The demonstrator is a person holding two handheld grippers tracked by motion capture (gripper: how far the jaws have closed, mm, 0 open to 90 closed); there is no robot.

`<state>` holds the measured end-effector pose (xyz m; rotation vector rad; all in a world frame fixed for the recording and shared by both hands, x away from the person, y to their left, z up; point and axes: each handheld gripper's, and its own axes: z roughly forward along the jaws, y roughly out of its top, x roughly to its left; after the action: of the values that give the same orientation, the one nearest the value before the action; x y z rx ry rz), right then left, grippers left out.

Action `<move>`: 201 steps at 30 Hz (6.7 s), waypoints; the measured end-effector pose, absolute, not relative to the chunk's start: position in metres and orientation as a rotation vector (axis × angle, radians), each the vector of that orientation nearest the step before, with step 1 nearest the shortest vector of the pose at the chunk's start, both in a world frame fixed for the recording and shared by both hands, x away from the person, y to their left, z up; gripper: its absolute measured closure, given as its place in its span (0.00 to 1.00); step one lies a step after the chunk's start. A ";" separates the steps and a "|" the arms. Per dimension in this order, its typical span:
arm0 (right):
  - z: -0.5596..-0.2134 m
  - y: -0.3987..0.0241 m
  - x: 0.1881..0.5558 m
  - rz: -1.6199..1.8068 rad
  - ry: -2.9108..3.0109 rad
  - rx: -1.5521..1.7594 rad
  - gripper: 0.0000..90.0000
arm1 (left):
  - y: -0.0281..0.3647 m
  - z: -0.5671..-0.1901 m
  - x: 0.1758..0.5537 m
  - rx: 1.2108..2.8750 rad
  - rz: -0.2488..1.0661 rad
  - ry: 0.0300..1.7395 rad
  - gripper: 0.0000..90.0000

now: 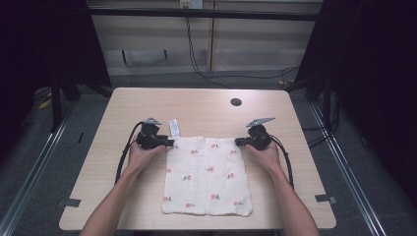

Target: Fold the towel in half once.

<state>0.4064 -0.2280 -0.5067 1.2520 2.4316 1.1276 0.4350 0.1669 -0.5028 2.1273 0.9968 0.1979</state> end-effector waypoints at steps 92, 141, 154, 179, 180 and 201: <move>-0.466 -0.258 0.238 1.326 2.479 1.043 0.93 | 0.194 -0.468 0.279 2.131 0.000 0.590 0.96; -0.496 -0.219 0.296 0.997 2.462 1.162 0.66 | 0.174 -0.493 0.300 2.258 -0.024 0.664 0.74; -0.495 -0.229 0.310 1.026 2.466 1.227 0.97 | 0.170 -0.497 0.305 2.230 -0.046 0.665 0.66; -0.457 -0.205 0.289 1.163 2.497 1.087 0.69 | 0.157 -0.477 0.367 2.096 -0.087 0.715 0.67; -0.458 -0.194 0.287 1.184 2.528 1.061 0.68 | 0.160 -0.479 0.368 2.091 -0.084 0.729 0.67; -0.489 -0.042 0.265 1.176 2.852 0.620 0.49 | 0.178 -0.488 0.368 2.126 -0.041 0.786 0.56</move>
<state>0.2653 -0.0422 -0.4886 0.6199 2.8519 1.1763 0.3682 0.1777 -0.4883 2.1258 0.7862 -0.0409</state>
